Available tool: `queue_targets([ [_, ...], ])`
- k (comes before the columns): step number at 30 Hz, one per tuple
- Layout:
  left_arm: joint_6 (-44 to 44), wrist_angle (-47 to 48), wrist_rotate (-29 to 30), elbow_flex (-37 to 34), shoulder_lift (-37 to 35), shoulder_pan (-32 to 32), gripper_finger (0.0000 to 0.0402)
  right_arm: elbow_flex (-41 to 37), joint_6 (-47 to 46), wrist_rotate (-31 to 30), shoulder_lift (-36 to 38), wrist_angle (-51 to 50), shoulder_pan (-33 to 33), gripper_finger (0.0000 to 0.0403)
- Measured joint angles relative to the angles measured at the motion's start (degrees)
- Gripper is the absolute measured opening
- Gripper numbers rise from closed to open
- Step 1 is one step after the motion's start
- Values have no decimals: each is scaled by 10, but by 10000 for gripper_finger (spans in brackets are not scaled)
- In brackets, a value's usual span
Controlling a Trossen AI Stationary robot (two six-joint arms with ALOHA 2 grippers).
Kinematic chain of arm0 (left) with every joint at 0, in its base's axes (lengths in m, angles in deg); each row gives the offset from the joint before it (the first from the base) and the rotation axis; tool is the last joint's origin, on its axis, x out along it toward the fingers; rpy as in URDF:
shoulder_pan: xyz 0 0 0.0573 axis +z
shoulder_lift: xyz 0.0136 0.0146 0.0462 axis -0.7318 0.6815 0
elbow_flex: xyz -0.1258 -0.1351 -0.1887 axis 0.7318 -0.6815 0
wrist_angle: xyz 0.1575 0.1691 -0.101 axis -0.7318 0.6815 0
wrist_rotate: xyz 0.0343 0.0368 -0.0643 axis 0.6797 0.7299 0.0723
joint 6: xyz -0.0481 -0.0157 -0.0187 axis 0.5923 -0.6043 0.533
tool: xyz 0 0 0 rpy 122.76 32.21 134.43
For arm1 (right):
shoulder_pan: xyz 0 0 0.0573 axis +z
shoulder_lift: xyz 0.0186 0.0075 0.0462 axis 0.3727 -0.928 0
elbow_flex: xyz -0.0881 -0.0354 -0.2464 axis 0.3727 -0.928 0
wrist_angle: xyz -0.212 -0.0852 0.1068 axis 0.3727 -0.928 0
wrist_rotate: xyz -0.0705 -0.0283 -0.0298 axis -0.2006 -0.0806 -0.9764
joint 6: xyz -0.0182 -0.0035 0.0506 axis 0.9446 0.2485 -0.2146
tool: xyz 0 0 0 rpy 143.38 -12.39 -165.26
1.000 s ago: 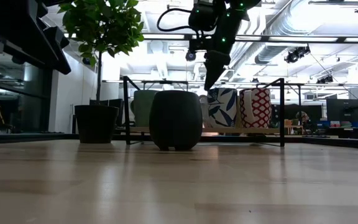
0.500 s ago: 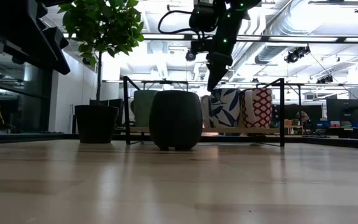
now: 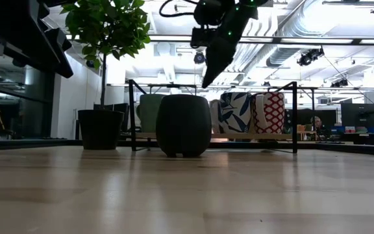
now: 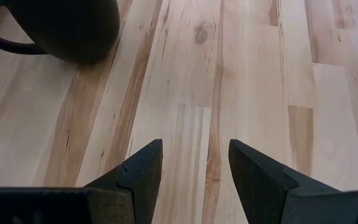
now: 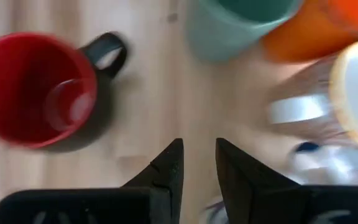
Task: Place coffee mugs
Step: Put the black mug on the shelf
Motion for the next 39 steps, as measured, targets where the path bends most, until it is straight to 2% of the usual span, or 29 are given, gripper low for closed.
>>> queue_targets([
  [5, -5, 0, 1, 0, 0, 0, 172, 17, -49, 61, 0, -113, 30, 71],
  [8, -10, 0, 4, 0, 0, 0, 172, 17, -102, 98, 0, -215, 54, 71],
  [13, -10, 0, 4, 0, 0, 0, 172, -3, -180, 115, 1, -378, 105, 71],
  [15, -9, 0, 5, 0, 0, 0, 172, -25, -198, 115, 10, -408, 130, 71],
  [18, -5, -3, 7, 0, 0, 0, 172, -85, -226, 118, 44, -398, 170, 71],
  [24, -10, -22, 7, 0, 0, 0, 172, -265, -366, 119, 185, -233, 250, 71],
  [27, -21, -31, 7, 0, 0, 0, 172, -374, -448, 115, 284, -110, 295, 71],
  [30, -31, -37, 11, 0, 0, 0, 172, -492, -503, 72, 381, 59, 339, 71],
  [35, -46, -59, 40, 0, 0, 0, 172, -675, -492, 18, 505, 360, 384, 71],
  [39, -28, -94, 20, 0, 0, 16, 172, -760, -472, 8, 561, 514, 388, 71],
])
